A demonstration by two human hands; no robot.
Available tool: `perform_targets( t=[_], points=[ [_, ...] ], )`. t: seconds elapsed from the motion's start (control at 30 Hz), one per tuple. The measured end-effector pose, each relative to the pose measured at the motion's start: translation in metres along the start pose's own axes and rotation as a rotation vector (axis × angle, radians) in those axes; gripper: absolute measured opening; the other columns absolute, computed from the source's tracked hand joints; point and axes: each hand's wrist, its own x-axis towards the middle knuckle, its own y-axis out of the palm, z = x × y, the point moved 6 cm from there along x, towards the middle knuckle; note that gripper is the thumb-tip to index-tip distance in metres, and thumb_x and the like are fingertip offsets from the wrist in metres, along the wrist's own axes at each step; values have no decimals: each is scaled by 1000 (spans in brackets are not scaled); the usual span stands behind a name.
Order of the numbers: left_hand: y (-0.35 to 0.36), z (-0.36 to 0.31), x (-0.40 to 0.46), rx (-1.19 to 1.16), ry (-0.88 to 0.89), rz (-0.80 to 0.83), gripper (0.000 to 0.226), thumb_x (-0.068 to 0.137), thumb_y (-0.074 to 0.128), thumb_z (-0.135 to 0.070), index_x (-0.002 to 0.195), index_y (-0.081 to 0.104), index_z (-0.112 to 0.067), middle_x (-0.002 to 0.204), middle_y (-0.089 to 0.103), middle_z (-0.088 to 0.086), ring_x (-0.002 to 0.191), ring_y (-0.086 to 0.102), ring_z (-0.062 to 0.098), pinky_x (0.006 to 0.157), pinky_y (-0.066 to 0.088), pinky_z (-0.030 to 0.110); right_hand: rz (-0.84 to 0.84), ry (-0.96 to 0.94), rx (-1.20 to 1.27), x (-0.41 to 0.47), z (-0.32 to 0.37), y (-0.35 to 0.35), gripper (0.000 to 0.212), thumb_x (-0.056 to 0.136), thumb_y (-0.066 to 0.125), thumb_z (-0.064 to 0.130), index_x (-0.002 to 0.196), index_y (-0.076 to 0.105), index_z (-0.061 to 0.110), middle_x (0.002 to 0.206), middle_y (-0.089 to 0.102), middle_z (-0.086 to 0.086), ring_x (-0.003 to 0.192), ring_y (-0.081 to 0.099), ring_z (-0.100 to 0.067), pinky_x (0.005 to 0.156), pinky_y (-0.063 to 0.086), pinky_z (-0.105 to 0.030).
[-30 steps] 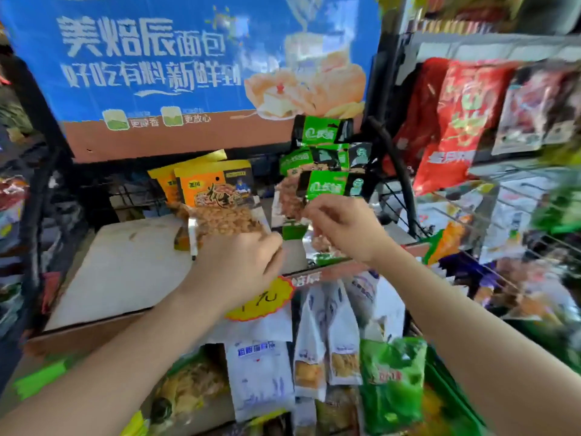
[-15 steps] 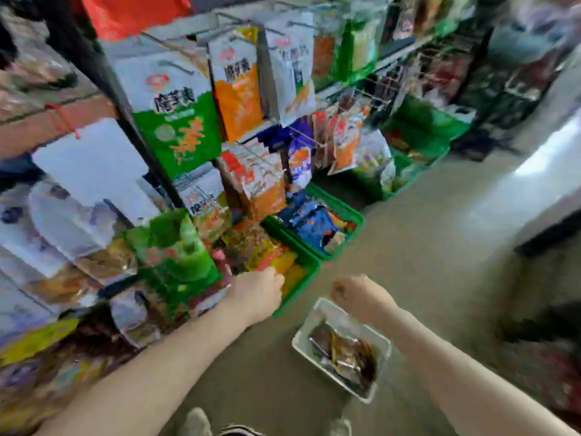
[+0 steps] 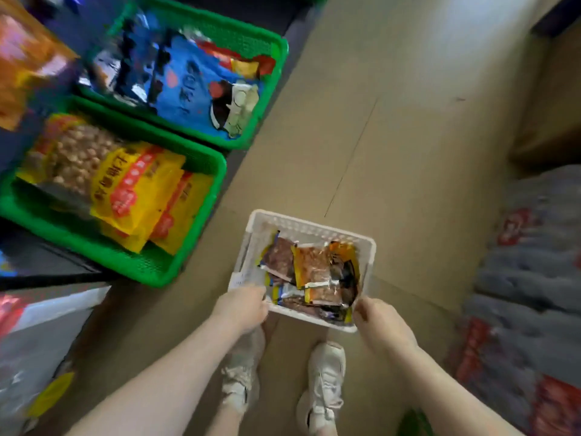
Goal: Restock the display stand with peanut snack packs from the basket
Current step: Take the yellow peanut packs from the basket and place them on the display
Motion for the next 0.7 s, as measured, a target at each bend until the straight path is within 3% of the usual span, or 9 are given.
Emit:
perform_targets(
  t=[0.13,0.2,0.3,0.43,0.57,0.7],
  points=[
    [55,4,109,88,31,22,29,94,37,-20,119,48,-9,126,50,13,110,55,31,83,47,39,43,72,29,87,-34,75,15,93,39,18,81,48,15,97,58,-11,86,53,-28,68,40,-33],
    [75,3,157,127,76,17,35,92,39,-17,126,42,-10,128,47,12,114,51,31,87,46,42,63,72,7,126,-41,107,15,94,39,19,100,51,14,111,56,-10,100,54,-29,76,44,-35],
    [84,1,222,230,124,-91,55,88,48,-17,139,28,-9,140,38,13,127,38,31,98,40,42,15,31,-40,181,-39,136,30,97,36,17,125,47,13,131,47,-10,117,46,-29,88,46,-40],
    [82,-2,287,371,232,-69,75,91,49,-39,148,6,-14,158,6,7,144,11,25,116,15,41,-94,-73,-91,254,-16,128,53,95,42,11,145,25,13,154,24,-9,140,25,-30,111,31,-41],
    [86,-3,315,497,361,26,95,81,57,-54,148,0,-18,159,-1,2,146,3,23,118,12,41,29,-134,-127,296,-5,117,62,93,49,37,146,20,21,154,25,-7,140,26,-32,112,28,-43],
    [86,-2,319,484,342,44,97,74,65,-57,146,14,-16,155,16,7,140,24,30,111,30,44,153,-222,-307,299,-8,117,90,76,60,61,146,20,20,155,20,-7,142,17,-31,117,16,-43]
  ],
)
